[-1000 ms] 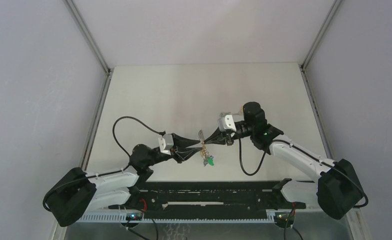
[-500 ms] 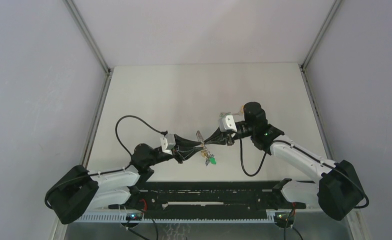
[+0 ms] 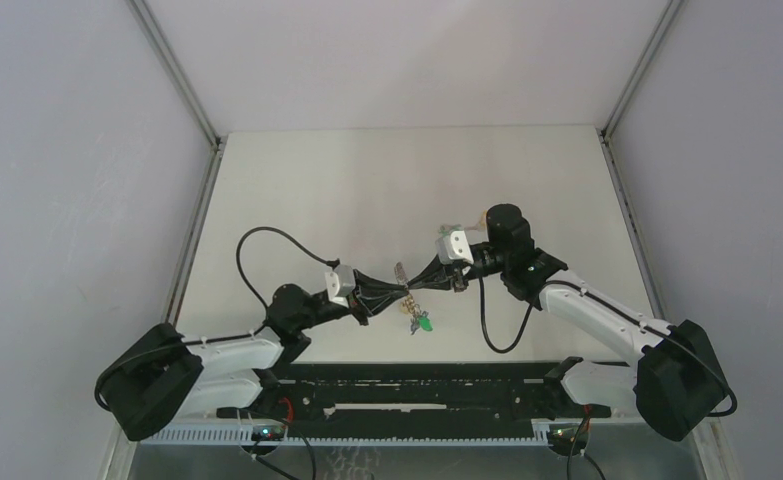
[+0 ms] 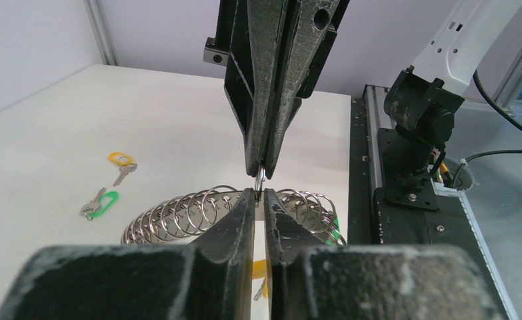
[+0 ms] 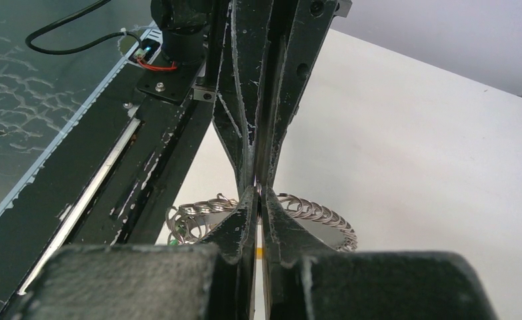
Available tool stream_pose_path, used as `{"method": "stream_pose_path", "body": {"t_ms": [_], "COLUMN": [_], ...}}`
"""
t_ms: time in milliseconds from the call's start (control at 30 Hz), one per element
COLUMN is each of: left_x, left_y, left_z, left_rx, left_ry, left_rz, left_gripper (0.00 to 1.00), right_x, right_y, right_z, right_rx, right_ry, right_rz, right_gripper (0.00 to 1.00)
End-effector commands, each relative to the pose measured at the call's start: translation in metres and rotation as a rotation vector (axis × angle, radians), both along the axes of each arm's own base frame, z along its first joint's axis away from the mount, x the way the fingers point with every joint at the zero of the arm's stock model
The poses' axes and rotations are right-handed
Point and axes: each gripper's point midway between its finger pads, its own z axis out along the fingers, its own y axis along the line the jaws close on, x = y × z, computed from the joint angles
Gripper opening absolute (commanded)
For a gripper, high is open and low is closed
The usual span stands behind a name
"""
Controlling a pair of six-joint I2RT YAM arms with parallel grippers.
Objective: Put the keys on the keyring
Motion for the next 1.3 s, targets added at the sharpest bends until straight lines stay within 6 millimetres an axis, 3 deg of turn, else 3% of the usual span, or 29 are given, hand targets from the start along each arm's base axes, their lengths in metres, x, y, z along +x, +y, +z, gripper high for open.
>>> {"method": "stream_pose_path", "body": {"t_ms": [0, 67, 200, 267, 300, 433, 733, 967, 1267], "left_x": [0.0, 0.002, 0.015, 0.022, 0.024, 0.024, 0.012, -0.003, -0.003], "left_y": [-0.006, -0.003, 0.005, 0.008, 0.01, 0.025, 0.045, 0.052, 0.054], "left_z": [0.034, 0.037, 0.035, 0.024, 0.011, 0.006, 0.018, 0.023, 0.035], "left_rx": [-0.078, -0.086, -0.068, 0.016, 0.093, 0.234, 0.502, 0.681, 0.759], "left_ry": [-0.078, -0.082, -0.023, 0.04, 0.085, 0.135, 0.217, 0.246, 0.258], "left_rz": [-0.014, 0.005, 0.095, 0.141, 0.164, 0.24, 0.246, 0.164, 0.141], "left_gripper": [0.08, 0.01, 0.0, 0.0, 0.0, 0.0, 0.0, 0.0, 0.0], "right_x": [-0.007, -0.006, -0.003, -0.001, -0.001, 0.0, 0.013, 0.011, 0.003], "right_y": [0.002, 0.002, 0.001, -0.001, -0.001, -0.004, 0.007, 0.028, 0.044], "right_z": [0.015, 0.014, 0.009, 0.005, 0.005, -0.001, -0.006, -0.003, 0.005], "right_rx": [0.047, 0.044, 0.022, 0.006, 0.0, -0.025, -0.041, 0.013, 0.059], "right_ry": [-0.047, -0.045, -0.032, -0.026, -0.023, -0.019, -0.059, -0.029, -0.018], "right_rz": [0.041, 0.039, 0.012, -0.006, -0.013, -0.037, -0.1, -0.052, -0.011], "right_gripper": [0.0, 0.0, 0.0, 0.0, 0.03, 0.17, 0.4, 0.4, 0.37]}}
